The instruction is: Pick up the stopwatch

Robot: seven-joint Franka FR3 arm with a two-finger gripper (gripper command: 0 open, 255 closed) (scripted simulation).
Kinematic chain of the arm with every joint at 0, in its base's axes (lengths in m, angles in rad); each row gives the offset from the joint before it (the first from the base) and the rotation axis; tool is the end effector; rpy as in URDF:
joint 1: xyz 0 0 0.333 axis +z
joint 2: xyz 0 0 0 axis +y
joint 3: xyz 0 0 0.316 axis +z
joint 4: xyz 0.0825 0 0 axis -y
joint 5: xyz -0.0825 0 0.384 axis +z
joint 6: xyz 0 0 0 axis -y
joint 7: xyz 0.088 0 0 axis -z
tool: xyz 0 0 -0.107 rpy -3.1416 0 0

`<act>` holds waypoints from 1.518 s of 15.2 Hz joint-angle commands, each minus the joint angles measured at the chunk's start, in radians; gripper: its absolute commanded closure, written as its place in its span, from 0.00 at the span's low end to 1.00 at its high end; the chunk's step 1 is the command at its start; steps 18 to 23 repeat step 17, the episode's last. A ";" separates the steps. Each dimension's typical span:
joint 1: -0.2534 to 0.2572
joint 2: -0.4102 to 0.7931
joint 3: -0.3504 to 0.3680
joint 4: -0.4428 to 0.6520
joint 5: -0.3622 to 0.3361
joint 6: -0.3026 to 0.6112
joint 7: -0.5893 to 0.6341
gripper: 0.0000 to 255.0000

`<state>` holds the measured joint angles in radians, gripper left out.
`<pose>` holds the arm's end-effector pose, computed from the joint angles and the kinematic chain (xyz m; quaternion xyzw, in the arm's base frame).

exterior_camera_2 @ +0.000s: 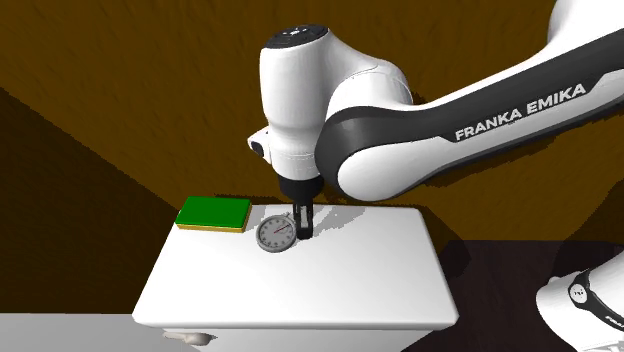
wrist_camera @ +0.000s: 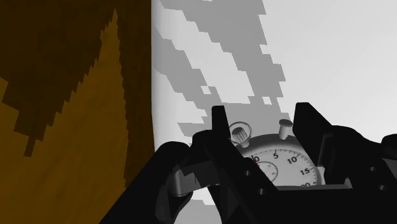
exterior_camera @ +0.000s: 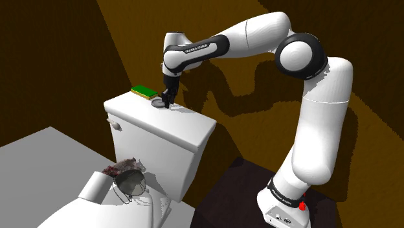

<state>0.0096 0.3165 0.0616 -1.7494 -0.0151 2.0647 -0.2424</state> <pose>0.6403 0.0418 0.3910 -0.9874 -0.1582 0.0000 0.0029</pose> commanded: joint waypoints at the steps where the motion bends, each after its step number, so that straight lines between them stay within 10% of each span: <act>1: 0.000 -0.004 0.000 0.008 0.000 -0.012 0.000 1.00; 23: 0.000 -0.049 0.001 0.137 0.004 -0.186 -0.002 1.00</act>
